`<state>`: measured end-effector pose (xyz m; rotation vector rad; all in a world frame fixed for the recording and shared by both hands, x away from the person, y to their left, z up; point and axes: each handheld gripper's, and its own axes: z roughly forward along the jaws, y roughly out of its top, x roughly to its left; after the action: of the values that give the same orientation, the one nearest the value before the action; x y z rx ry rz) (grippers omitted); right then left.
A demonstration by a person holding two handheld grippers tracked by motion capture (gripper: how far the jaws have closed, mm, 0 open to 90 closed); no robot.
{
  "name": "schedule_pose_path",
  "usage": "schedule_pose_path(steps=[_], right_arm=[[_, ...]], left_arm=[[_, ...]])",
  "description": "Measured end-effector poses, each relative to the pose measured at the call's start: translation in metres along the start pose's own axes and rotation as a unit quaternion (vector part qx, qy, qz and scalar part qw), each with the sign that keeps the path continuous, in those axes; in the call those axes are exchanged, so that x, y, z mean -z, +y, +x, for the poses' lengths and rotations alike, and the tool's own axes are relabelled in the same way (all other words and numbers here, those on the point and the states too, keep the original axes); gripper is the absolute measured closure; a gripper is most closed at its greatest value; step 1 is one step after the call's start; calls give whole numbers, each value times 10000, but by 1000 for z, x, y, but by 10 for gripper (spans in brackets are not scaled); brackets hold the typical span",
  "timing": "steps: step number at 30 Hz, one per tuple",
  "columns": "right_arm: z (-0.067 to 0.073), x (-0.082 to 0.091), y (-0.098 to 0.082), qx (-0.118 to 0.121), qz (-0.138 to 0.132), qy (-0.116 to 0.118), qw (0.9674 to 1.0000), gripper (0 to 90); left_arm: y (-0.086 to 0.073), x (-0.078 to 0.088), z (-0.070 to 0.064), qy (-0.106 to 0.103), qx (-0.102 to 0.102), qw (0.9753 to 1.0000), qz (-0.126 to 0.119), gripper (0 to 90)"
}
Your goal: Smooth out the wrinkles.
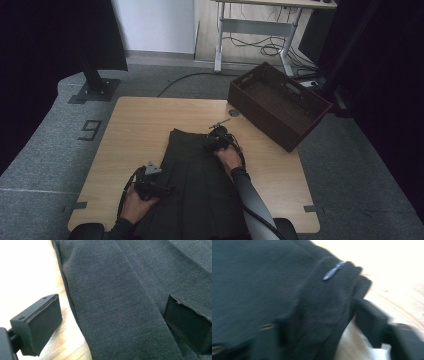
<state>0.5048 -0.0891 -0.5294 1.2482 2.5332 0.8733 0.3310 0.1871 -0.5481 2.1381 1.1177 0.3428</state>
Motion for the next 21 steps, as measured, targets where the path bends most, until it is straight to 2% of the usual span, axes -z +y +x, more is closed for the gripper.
schedule_pose_path(steps=[1,2,4,6,8,10,14,15,17,21], right_arm=[[0,1,0,-29,32,11,10000,518],[0,2,1,-94,61,88,9999,596],[-2,2,0,-201,71,301,9993,697],[-4,2,0,-300,76,460,9985,746],[-4,2,-1,-311,73,524,9981,766],[-3,3,0,-216,84,492,9985,775],[2,7,1,8,25,359,9994,787],[3,8,1,56,7,338,9994,789],[5,14,3,140,-34,323,9994,791],[9,29,5,281,-276,353,9986,796]], left_arm=[[0,0,1,-22,-13,10000,2,12],[1,1,1,-59,-4,10000,19,13],[2,3,2,-108,79,9999,49,43],[7,8,0,-43,171,9998,-121,77],[11,12,-3,-176,210,9991,-316,84],[13,10,-7,-247,148,9992,-284,37],[9,-5,-14,77,-71,9998,156,5],[7,-6,-13,71,-48,9999,114,0],[9,-6,-14,166,3,9997,199,0],[8,-7,-13,183,81,9997,171,0]])
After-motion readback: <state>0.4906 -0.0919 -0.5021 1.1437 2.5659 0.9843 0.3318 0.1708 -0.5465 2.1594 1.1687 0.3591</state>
